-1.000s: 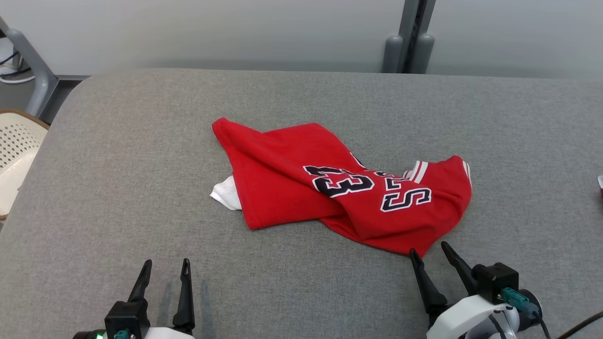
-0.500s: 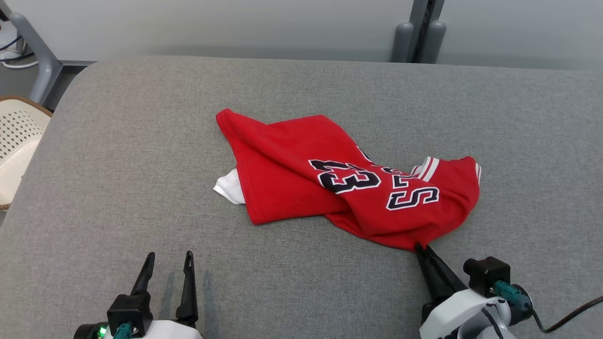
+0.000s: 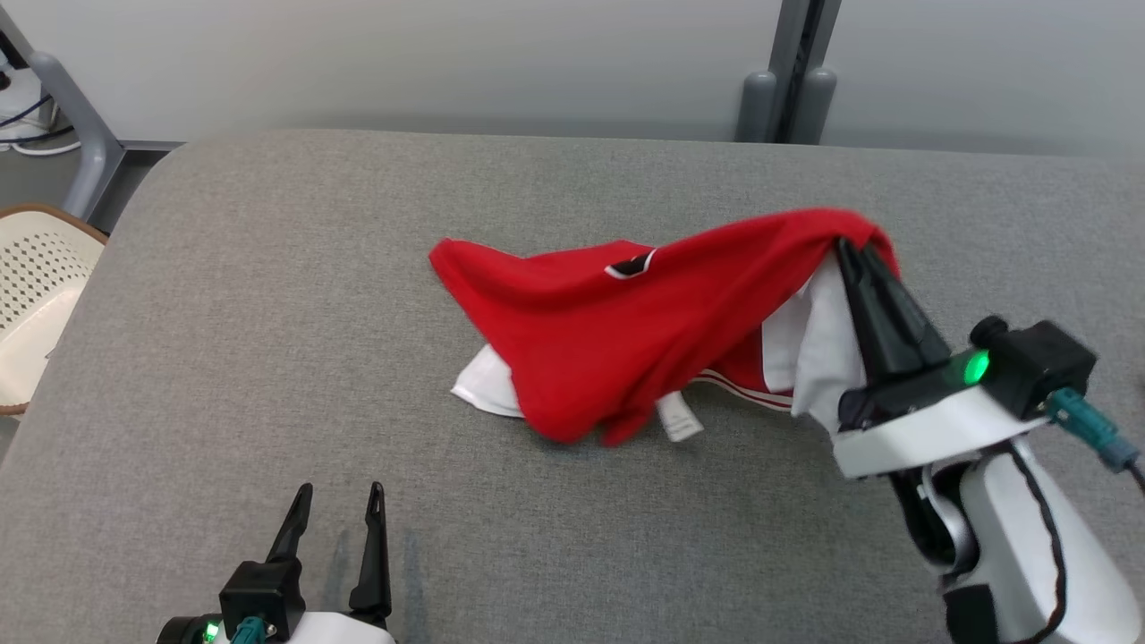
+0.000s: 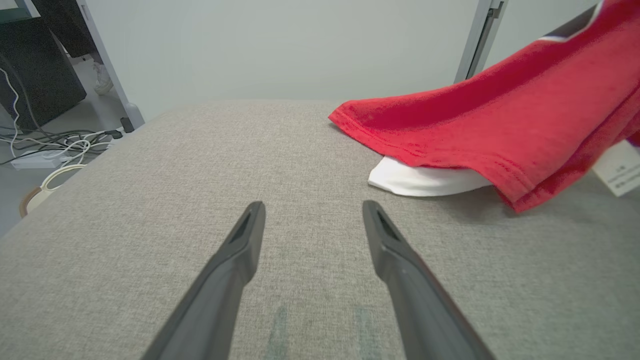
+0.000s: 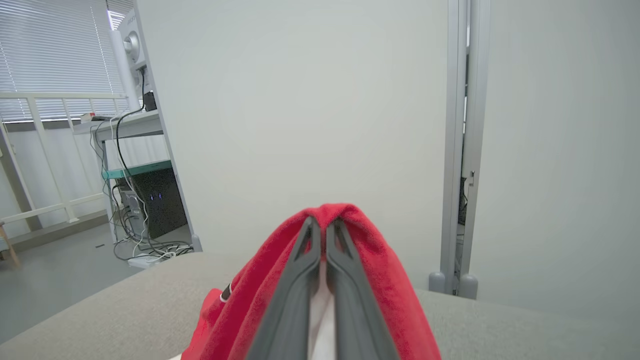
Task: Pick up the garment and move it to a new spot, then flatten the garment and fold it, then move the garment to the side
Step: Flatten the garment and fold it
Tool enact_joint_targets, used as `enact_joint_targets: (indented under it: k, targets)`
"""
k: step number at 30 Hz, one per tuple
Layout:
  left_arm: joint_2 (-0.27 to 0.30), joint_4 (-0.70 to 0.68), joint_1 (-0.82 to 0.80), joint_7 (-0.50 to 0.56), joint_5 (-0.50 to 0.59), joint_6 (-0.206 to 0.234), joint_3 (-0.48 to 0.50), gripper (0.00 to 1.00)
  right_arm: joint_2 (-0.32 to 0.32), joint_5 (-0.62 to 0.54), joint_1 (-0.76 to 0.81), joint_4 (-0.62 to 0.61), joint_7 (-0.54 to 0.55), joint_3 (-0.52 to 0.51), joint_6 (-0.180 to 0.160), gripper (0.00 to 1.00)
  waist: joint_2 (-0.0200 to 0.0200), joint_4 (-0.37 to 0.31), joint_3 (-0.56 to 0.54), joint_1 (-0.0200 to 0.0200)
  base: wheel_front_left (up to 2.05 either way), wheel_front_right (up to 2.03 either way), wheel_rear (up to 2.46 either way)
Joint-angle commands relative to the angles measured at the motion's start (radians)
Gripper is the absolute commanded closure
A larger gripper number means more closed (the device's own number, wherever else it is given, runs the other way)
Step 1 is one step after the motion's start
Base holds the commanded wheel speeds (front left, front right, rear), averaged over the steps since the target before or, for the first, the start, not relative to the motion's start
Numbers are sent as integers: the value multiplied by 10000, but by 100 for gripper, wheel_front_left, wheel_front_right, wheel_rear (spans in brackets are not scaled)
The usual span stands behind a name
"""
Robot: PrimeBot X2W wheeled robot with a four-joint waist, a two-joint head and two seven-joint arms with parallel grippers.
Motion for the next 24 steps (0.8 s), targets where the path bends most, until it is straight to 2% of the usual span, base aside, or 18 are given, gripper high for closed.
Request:
enact_joint_targets:
  k: [1, 6, 10, 11, 12, 13, 14, 20, 24]
  targets:
    - [37, 0, -78, -19, -60, -52, -69, 0, -386, -82, -609, -291, 4, -164, 1, 100, 0, 161, -77, 0, 0, 0, 0]
    - [34, 23, 8, -17, -50, -94, -131, 0, -916, -218, -1502, 111, 4, -449, 1, 100, 0, 420, -77, 0, 0, 0, 0]
    - [34, 98, -68, -17, -28, -163, -231, 0, -1413, -652, -2545, 1682, 4, -241, 1, 100, 0, 716, 86, 0, 0, 0, 0]
    - [31, 115, -105, -17, -40, -145, -275, 0, -1429, -647, -2843, 2180, 4, -267, -1, 73, 0, 784, 140, 0, 0, 0, 0]
    - [31, 136, -146, -17, -47, -156, -314, 0, -1521, -826, -3165, 2611, 3, -179, 1, 54, 0, 849, 194, 0, 0, 0, 0]
    - [32, 162, -189, -17, -67, -155, -359, 0, -1573, -905, -3408, 3190, 3, -173, 1, 12, 0, 913, 242, 0, 0, 0, 0]
    - [38, 191, -229, -17, -87, -154, -400, 0, -1496, -797, -3613, 3694, 4, -250, -1, 0, 0, 971, 272, 0, 0, 0, 0]
    - [32, 248, -255, -17, -111, -32, -523, 0, -1357, -1202, -4604, 5695, 4, -621, -1, 0, 0, 1019, 270, 0, 0, 0, 0]
    - [33, 199, -286, -17, -157, 6, -478, 0, -1172, -1220, -4411, 5778, 4, -563, -1, 0, 0, 773, 197, 0, 0, 0, 0]
